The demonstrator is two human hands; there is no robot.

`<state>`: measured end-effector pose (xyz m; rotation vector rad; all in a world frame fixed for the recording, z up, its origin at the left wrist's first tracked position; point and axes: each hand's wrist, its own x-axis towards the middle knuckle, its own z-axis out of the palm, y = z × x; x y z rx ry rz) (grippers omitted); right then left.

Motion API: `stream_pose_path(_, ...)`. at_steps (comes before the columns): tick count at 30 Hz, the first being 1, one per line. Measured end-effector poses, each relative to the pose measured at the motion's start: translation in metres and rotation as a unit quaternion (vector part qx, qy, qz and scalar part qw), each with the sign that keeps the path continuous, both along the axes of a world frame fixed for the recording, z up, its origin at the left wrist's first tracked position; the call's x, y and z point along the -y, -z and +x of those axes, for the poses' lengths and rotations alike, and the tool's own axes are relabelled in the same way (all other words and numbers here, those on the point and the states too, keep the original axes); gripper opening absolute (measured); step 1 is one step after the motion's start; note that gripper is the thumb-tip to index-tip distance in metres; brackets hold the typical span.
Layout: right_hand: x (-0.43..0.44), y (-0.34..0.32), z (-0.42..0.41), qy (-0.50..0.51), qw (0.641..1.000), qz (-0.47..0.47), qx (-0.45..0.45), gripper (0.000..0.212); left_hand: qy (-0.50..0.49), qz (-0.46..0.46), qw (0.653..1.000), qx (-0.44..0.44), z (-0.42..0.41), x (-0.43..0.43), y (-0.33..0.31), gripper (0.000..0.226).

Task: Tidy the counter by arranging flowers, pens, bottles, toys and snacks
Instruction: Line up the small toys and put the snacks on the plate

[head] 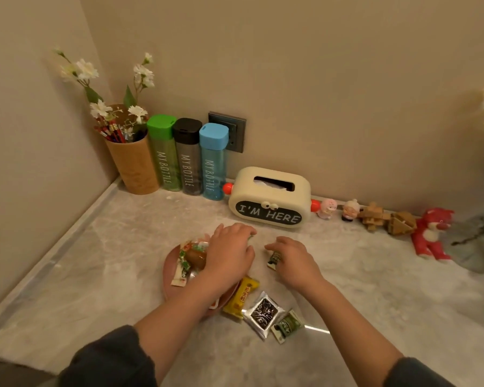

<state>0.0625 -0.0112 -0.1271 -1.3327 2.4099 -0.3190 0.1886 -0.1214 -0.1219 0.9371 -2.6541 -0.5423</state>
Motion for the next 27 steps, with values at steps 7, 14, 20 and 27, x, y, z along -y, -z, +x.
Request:
stream_pose_path(7, 0.006, 0.003, -0.019, -0.064, 0.995, 0.018, -0.068, 0.040, -0.027, -0.032, 0.992, 0.122, -0.029, 0.011, 0.011, 0.048)
stream_pose_path(14, 0.016, 0.005, -0.032, -0.036, 0.999, 0.010, 0.004, 0.019, -0.054, -0.037, 0.988, 0.140, -0.044, 0.015, 0.017, 0.050)
stream_pose_path(20, 0.010, 0.007, -0.026, -0.008, 0.998, -0.022, 0.062, 0.019, -0.006, -0.014, 0.993, 0.117, -0.043, 0.011, 0.013, 0.028)
stream_pose_path(27, 0.002, -0.011, 0.000, 0.130, 0.939, -0.202, 0.247, 0.012, -0.046, 0.064, 0.992, -0.096, -0.012, -0.005, -0.004, 0.026)
